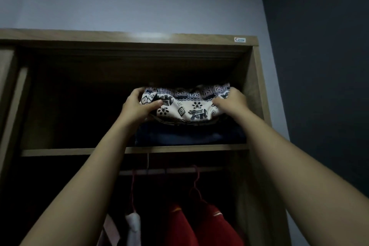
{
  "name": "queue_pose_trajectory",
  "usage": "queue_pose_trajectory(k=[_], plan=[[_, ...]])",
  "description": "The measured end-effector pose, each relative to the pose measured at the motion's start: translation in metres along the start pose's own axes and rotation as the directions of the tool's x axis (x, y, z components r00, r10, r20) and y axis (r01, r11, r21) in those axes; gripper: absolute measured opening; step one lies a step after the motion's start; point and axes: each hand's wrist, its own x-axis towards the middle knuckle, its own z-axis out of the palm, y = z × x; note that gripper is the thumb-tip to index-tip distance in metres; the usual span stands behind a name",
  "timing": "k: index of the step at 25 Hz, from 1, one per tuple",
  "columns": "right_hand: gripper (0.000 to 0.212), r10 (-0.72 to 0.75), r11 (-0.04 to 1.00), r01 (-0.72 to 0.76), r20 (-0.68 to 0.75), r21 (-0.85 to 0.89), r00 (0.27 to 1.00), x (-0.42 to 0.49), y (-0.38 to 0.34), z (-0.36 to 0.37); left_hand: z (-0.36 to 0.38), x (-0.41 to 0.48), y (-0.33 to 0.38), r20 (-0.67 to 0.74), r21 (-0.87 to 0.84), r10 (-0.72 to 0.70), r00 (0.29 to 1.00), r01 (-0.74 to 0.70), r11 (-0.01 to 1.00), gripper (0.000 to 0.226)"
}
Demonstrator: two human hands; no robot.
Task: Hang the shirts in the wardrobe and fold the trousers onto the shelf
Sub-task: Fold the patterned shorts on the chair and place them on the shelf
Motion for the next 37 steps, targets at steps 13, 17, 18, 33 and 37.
queue_pose_trajectory(k=[13, 17, 18, 33, 37], plan=[[0.061, -0.585, 0.574, 0.725, 0.428, -0.381, 0.688, -0.029, 0.032, 0.004, -0.011, -0.023, -0.012, 0.52, 0.776, 0.26, 0.814, -0.577, 0.255, 0.068], [0.04, -0.47, 0.558, 0.584, 0.355, -0.59, 0.808, -0.024, 0.036, 0.005, -0.005, -0.016, -0.023, 0.381, 0.871, 0.273, 0.883, -0.442, 0.212, 0.058], [0.037, -0.43, 0.562, 0.554, 0.356, -0.615, 0.83, -0.022, 0.034, 0.003, -0.003, -0.017, -0.025, 0.354, 0.876, 0.286, 0.891, -0.422, 0.232, 0.054], [0.053, -0.773, 0.598, 0.766, 0.081, -0.235, 0.629, -0.127, 0.042, 0.062, -0.055, -0.114, -0.068, 0.136, 0.761, 0.454, 0.88, -0.386, 0.521, 0.056], [0.046, -0.854, 0.505, 0.863, 0.15, 0.01, 0.498, -0.236, 0.029, 0.15, -0.11, -0.175, -0.1, 0.138, 0.872, 0.431, 0.892, -0.315, 0.374, 0.059]])
